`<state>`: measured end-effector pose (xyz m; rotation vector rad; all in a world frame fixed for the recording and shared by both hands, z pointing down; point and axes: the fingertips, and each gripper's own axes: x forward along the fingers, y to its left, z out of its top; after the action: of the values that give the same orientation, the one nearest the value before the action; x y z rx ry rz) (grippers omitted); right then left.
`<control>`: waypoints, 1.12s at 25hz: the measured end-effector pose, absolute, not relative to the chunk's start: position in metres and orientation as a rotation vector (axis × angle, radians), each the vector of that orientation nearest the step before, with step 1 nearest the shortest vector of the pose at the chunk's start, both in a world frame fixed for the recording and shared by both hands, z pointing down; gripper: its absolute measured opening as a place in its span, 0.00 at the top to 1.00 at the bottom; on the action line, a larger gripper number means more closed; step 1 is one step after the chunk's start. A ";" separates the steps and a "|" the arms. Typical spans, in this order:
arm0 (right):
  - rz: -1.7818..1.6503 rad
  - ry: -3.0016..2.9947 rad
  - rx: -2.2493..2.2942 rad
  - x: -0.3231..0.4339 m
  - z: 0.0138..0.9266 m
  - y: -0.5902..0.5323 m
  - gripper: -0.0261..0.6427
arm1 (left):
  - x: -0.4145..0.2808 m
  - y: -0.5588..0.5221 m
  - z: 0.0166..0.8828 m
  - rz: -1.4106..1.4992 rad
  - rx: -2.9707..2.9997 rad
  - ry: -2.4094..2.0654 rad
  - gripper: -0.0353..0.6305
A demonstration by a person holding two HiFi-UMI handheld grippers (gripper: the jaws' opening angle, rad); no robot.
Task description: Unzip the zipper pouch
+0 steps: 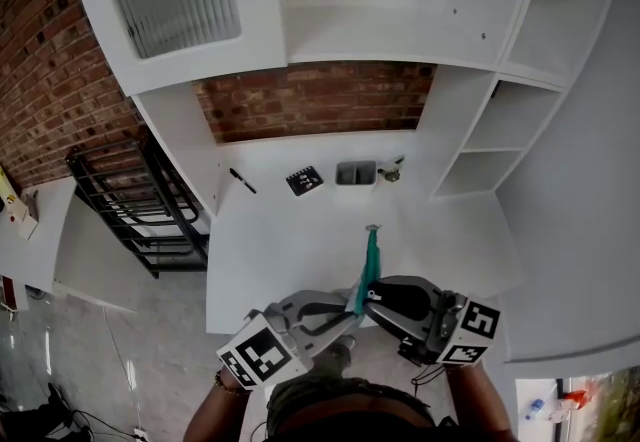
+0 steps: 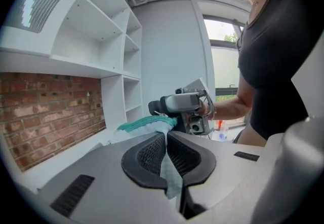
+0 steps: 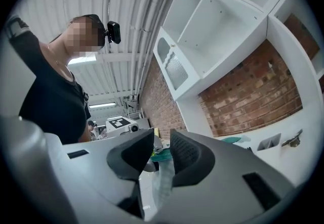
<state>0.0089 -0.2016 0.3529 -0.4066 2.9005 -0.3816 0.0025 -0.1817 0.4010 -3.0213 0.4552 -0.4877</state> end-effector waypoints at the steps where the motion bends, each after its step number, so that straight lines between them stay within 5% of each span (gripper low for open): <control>1: -0.395 2.888 -0.410 0.012 0.354 -0.202 0.83 | 0.003 -0.182 0.401 -0.488 -3.020 0.458 0.93; 5: -0.431 2.819 -0.409 0.024 0.349 -0.204 0.95 | 0.009 -0.187 0.401 -0.482 -3.029 0.477 0.93; 28: -0.308 2.890 -0.567 0.042 0.356 -0.217 0.96 | 0.039 -0.178 0.404 -0.504 -2.991 0.313 0.93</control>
<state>0.0425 -0.2166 0.3559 -0.5675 2.8900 -0.3078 0.0393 -0.1785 0.4037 -2.9912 0.3126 -0.5039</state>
